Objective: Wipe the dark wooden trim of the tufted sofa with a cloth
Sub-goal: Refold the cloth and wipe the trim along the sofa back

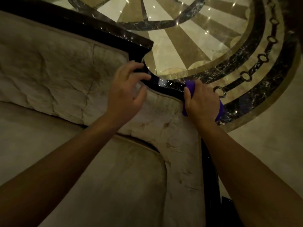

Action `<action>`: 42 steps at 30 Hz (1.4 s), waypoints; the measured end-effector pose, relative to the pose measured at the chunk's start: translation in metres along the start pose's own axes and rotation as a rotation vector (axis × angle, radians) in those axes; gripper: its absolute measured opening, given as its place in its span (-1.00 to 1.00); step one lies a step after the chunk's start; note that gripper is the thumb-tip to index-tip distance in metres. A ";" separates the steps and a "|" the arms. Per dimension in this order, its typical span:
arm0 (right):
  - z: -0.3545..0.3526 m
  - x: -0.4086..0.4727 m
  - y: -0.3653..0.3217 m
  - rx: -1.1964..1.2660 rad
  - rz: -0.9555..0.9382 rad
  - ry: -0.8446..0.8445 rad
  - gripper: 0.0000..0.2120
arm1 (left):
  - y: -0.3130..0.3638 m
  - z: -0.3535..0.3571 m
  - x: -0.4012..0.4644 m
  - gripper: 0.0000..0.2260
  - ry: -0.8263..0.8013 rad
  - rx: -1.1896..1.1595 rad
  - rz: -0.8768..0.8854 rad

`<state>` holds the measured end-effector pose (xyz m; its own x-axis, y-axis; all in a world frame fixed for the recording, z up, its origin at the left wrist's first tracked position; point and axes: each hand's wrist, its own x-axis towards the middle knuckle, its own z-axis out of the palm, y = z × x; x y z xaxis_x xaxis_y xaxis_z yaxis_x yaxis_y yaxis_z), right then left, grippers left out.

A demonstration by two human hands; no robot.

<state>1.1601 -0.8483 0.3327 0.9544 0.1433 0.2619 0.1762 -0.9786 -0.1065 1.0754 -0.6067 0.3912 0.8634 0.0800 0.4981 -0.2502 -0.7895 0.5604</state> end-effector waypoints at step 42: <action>-0.015 0.088 -0.194 1.863 0.849 0.158 -0.66 | -0.076 -0.015 0.106 -0.60 0.164 0.563 0.056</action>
<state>1.2066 -0.6483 0.3904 0.9059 -0.2809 -0.3169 -0.1270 0.5337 -0.8361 1.1794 -0.5291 0.4107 0.7652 0.0869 0.6378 0.0169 -0.9932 0.1149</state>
